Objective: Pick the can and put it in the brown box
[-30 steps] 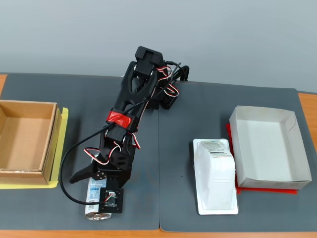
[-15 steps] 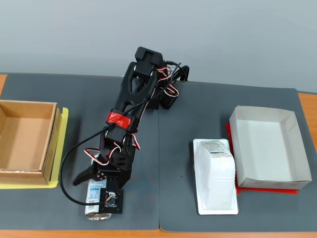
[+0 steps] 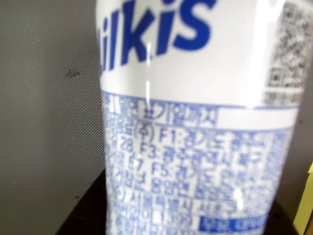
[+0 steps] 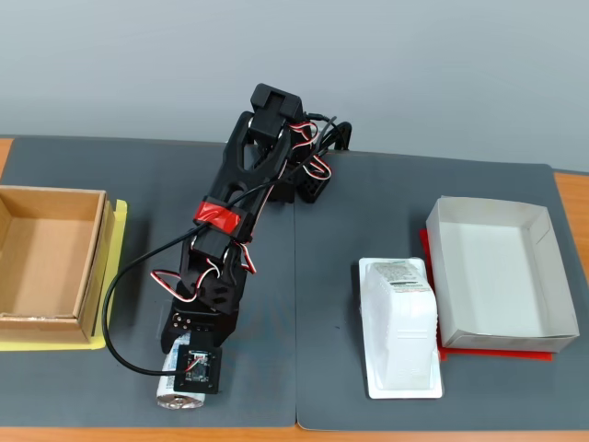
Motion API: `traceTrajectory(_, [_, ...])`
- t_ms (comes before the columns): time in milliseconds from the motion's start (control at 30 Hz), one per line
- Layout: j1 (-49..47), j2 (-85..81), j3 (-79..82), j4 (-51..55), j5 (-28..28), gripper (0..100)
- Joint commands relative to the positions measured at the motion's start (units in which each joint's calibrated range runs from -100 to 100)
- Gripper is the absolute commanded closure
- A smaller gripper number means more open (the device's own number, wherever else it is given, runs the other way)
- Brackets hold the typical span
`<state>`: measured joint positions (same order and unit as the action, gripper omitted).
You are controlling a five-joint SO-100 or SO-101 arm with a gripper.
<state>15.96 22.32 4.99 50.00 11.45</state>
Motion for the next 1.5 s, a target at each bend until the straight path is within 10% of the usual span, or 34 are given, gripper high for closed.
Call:
traceTrajectory(0, [-0.3,-0.9,-1.8,0.0,0.1,91])
traceTrajectory(900, [9.5,-31.6,-2.7,0.3,7.0,91])
traceTrajectory(1467, [26.5,-33.5,-3.1,-0.8,25.6,91])
